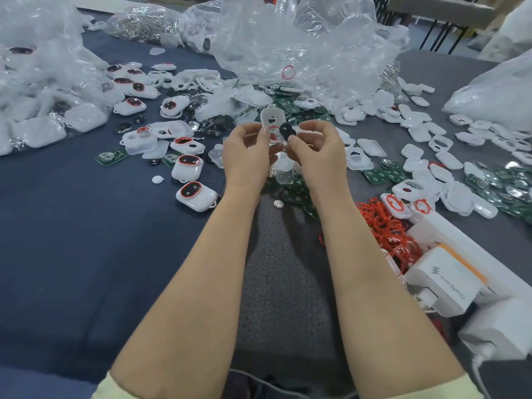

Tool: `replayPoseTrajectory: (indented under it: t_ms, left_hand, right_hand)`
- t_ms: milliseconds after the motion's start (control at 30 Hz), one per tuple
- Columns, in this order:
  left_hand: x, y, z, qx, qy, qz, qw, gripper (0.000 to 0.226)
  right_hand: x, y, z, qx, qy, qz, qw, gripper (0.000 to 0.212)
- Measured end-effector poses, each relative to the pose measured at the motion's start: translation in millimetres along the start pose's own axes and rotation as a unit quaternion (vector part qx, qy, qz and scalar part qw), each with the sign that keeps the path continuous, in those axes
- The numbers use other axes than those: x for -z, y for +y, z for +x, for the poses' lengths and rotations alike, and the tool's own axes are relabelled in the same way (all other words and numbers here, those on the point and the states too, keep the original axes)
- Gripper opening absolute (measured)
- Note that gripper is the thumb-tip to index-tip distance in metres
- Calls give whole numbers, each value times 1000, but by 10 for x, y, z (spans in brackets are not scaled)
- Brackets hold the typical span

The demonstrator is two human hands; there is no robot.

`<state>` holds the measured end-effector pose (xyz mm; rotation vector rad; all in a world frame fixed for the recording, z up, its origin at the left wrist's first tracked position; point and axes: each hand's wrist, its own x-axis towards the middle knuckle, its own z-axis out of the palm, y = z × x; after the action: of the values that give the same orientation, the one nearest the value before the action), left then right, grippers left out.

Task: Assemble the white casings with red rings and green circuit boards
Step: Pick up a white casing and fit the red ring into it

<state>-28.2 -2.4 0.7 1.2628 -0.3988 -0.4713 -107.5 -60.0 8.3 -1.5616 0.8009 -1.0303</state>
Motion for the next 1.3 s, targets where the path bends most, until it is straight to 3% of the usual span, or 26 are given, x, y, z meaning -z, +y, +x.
replayPoseTrajectory:
  t_ms: [167, 300, 433, 633, 833, 1000, 1100, 1200, 1300]
  left_hand:
    - [-7, -34, 4, -41, -16, 40, 998, 9]
    - [-15, -34, -7, -70, -38, 85, 993, 7]
    - [-31, -22, -13, -66, -44, 95, 992, 9]
    - [-29, -1, -10, -10, -33, 34, 999, 10]
    - [-25, 5, -20, 13, -36, -3, 999, 15]
    - [-13, -15, -27, 15, -42, -2, 999, 23]
    - [-14, -19, -36, 2, -42, 18, 999, 12]
    - [-15, -13, -46, -25, -52, 48, 997, 15]
    - [-15, -6, -47, -34, -62, 62, 996, 19]
  right_hand:
    - [-68, 8, -40, 103, 62, -140, 983, 9]
    - [-98, 28, -47, 137, 82, -189, 969, 11]
    - [-106, 38, -54, 135, 94, -188, 968, 20]
    - [-101, 19, -62, 144, 64, -128, 979, 15]
    - [-93, 16, -81, 164, 46, -160, 972, 21]
    - [-112, 13, -97, 147, 44, -160, 975, 19]
    - [-124, 21, -97, 151, 59, -147, 976, 15]
    - [-104, 42, -50, 79, 49, -105, 990, 20]
    - [-77, 54, -9, 12, 6, -53, 999, 11]
